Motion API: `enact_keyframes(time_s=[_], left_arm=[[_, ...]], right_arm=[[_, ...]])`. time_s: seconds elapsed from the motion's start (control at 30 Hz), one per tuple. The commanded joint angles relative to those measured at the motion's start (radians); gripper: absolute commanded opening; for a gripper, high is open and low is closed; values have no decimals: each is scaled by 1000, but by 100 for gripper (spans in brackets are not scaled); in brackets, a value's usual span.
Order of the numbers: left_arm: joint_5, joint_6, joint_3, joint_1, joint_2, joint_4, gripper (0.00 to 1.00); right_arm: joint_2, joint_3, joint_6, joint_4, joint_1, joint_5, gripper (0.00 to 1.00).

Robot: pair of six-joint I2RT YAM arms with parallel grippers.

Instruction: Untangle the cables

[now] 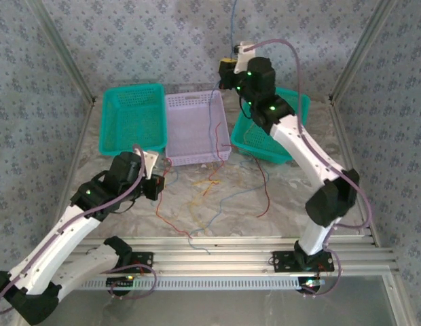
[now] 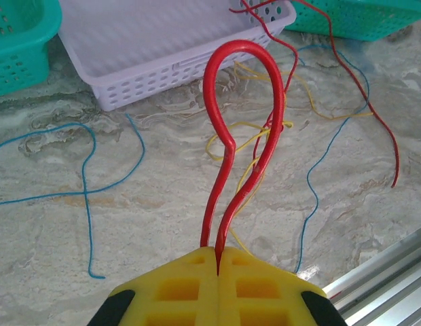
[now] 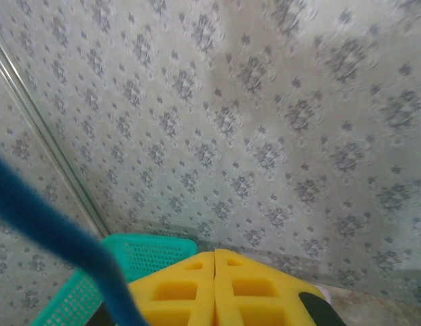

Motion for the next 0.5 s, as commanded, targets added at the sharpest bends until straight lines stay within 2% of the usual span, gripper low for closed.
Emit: enact_keyframes(time_s=[0.0,0.3,0.47], left_arm=[[-5,9,-1,5,-27,28,0],[-42,10,-10,7,-67,35,0],[-50,12,-13,8,-72,32,0]], right_arm=[[136,129,-40,-6,6,2,0],[472,421,-91,-58,23,-7,0],[557,422,-97,-18,35,42,0]])
